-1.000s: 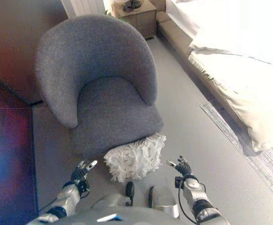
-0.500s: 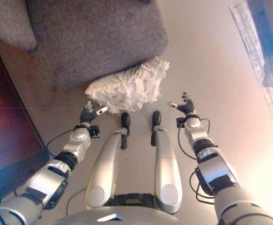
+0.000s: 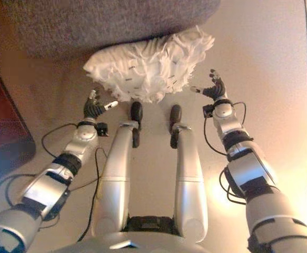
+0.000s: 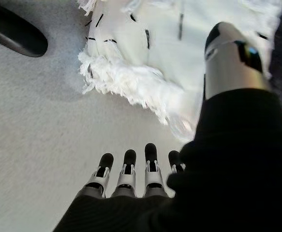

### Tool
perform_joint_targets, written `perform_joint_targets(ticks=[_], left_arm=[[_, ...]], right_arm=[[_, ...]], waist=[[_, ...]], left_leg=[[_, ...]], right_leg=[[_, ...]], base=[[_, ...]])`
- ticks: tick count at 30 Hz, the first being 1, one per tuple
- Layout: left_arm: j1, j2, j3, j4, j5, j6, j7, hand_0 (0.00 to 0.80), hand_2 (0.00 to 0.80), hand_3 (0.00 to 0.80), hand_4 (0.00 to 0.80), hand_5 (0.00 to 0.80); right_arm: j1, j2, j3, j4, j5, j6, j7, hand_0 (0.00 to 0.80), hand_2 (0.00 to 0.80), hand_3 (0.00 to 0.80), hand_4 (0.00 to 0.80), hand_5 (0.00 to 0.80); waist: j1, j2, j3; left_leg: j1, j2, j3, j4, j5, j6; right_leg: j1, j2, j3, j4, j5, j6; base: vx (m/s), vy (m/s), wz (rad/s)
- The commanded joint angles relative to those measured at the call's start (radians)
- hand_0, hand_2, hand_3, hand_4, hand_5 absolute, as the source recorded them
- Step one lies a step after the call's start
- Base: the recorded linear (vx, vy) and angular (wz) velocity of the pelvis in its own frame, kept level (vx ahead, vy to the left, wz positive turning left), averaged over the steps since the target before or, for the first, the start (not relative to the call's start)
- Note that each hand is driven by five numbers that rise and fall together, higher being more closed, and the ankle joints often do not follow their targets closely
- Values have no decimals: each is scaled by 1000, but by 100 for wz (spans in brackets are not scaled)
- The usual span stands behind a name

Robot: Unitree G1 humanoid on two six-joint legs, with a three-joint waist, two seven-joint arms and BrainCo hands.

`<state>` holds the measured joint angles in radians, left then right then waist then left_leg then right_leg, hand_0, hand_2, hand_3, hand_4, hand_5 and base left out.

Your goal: Pick up the cushion and take it to the sofa

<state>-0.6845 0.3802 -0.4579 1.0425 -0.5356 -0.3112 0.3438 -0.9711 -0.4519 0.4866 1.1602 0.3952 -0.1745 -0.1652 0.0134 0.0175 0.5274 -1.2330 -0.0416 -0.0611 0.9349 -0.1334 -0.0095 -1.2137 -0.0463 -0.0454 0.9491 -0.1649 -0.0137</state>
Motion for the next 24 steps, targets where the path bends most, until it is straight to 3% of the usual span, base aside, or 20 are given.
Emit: perform_joint_targets(ticks=[1, 11, 17, 24], left_arm=[[-4, -10, 40, 19, -34, -44, 14, 0, 0, 0, 0, 0], [-78, 30, 44, 5, -81, -17, -33, 0, 0, 0, 0, 0], [-155, 64, 21, -41, -125, 25, -71, 0, 0, 0, 0, 0], [-261, 97, -6, 12, -111, 62, -136, 0, 0, 0, 0, 0]], right_arm=[[-26, -65, 16, -14, 14, -20, 8, 0, 0, 0, 0, 0], [-119, -122, 27, -23, 83, 50, 51, 0, 0, 0, 0, 0], [-163, -143, 9, 4, 148, 84, 49, 0, 0, 0, 0, 0], [-224, -157, -11, 54, 229, 125, 23, 0, 0, 0, 0, 0]], waist=[[15, 28, -7], [31, 21, -7], [28, 27, -7], [22, 24, -7]], left_leg=[[1, -35, 77, -2, -6, 65], [-137, -49, 67, 149, -39, 52], [-188, -47, 71, 214, -54, 44], [-198, -41, 67, 224, -57, 29]], right_leg=[[35, -16, 38, -84, 139, 35], [-99, -31, 19, 60, 91, 14], [-147, -36, 24, 113, 84, 21], [-148, -41, 21, 108, 96, 32]], base=[[90, -121, 14], [75, -60, 20], [26, -2, 3], [10, -8, 8]])
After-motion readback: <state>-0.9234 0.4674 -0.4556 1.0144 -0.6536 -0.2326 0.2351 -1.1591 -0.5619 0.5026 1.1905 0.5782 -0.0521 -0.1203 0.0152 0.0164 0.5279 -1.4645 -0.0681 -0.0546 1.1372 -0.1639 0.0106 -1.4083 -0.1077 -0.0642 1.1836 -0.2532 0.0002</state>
